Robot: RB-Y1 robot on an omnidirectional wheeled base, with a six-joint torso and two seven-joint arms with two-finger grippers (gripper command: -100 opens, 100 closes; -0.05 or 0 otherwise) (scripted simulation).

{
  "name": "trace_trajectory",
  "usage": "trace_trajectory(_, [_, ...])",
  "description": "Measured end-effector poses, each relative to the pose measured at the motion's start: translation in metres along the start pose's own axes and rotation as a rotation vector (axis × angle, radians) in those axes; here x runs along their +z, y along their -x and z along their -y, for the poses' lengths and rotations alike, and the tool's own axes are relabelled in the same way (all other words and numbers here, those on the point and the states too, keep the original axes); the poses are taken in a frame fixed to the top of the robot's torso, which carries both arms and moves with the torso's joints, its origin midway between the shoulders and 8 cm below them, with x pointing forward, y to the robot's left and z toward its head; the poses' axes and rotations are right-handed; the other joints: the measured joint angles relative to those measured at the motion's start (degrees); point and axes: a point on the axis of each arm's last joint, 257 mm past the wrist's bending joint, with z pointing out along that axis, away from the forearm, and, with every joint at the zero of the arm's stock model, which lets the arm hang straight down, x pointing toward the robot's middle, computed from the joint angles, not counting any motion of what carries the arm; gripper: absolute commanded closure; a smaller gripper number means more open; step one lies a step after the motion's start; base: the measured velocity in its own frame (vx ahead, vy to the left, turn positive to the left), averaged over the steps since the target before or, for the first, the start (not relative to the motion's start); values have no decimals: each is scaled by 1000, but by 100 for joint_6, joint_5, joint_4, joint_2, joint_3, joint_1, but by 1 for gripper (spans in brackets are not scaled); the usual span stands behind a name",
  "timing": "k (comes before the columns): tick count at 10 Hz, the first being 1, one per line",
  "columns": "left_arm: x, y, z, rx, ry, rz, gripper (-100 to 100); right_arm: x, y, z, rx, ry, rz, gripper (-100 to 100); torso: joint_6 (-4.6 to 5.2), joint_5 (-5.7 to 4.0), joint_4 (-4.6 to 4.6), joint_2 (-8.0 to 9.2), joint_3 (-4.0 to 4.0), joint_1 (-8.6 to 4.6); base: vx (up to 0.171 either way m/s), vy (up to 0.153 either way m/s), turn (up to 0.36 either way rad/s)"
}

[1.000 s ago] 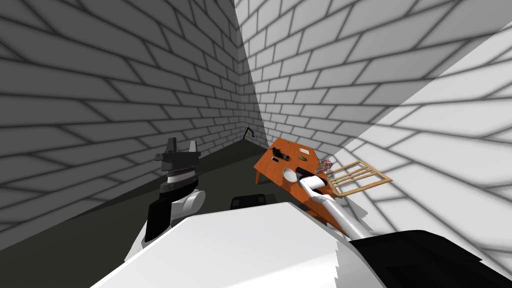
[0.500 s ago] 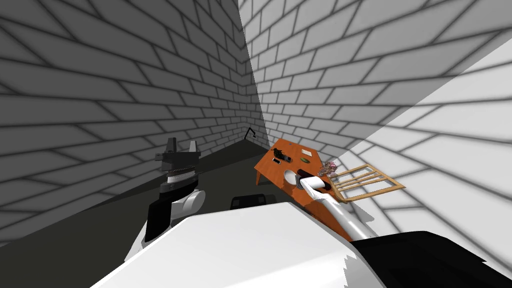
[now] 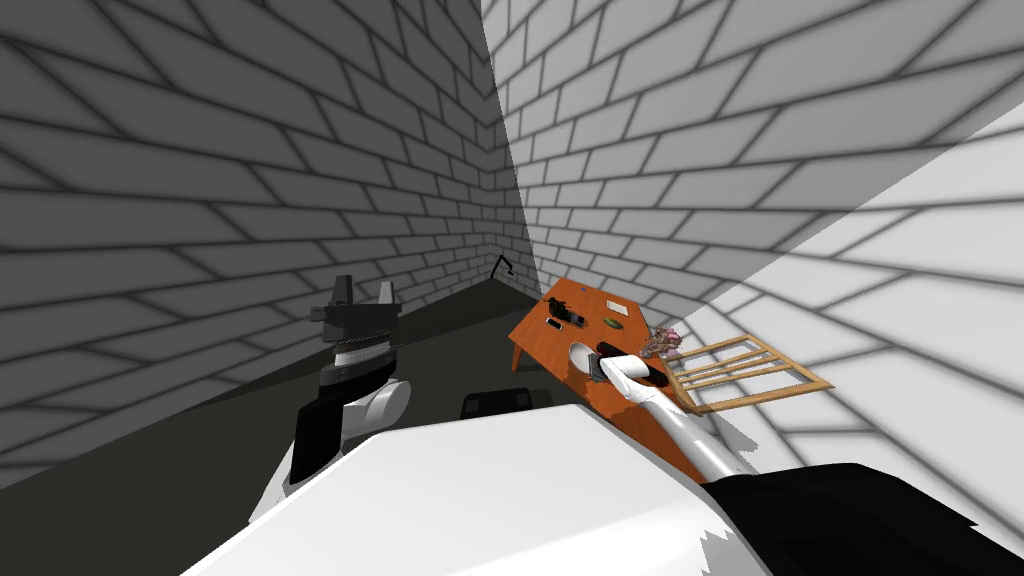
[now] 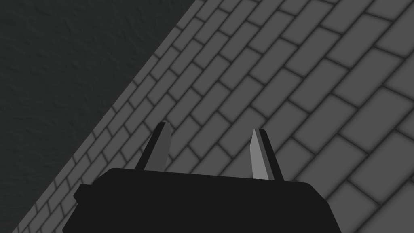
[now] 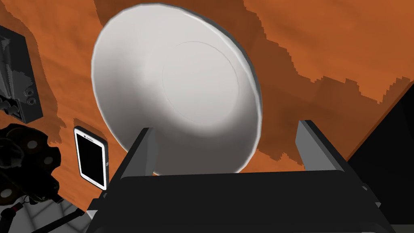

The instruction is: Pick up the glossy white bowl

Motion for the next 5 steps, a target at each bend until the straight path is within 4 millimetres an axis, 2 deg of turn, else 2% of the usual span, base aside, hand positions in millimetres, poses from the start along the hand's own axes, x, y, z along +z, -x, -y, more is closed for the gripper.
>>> trace_trajectory(3, [0, 0, 0, 0, 0, 0, 0, 8, 8, -24, 54, 65, 38, -100, 1, 0, 0, 0, 0, -1, 12, -22, 32])
trace_trajectory(4, [0, 0, 0, 0, 0, 0, 0, 8, 8, -25, 57, 69, 39, 0, 1, 1, 1, 2, 1, 4, 0, 0, 0])
trace_trajectory(5, [0, 0, 0, 0, 0, 0, 0, 8, 8, -25, 56, 68, 39, -100, 1, 2, 1, 4, 2, 8, -4, -45, 74])
